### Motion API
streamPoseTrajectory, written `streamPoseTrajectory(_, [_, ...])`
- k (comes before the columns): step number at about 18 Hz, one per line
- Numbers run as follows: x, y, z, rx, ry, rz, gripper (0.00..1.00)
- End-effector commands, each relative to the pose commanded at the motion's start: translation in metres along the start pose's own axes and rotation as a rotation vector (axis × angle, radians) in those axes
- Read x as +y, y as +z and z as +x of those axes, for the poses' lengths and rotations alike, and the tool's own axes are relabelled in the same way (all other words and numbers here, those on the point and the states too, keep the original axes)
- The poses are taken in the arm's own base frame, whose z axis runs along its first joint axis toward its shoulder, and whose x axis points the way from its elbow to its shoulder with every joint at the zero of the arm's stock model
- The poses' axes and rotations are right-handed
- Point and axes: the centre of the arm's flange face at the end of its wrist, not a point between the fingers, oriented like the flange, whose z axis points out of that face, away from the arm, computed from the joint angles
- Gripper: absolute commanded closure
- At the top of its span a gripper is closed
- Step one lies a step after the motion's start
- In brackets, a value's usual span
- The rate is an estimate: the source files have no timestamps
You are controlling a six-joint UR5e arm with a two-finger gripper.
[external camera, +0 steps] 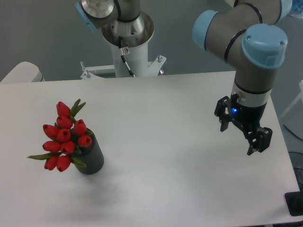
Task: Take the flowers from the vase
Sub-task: 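Move the open gripper across the table toward the red tulips in the vase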
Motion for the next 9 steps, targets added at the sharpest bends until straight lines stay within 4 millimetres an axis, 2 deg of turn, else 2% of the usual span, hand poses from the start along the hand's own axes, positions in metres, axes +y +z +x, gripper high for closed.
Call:
streamPoseTrajectory(7, [-0.0047, 0.0032, 0.0014, -0.023, -0.012, 0.018, 0.00])
streamPoseTrajectory(9, [-0.0058, 0.0060, 0.0028, -0.016, -0.023, 0.073, 0.00])
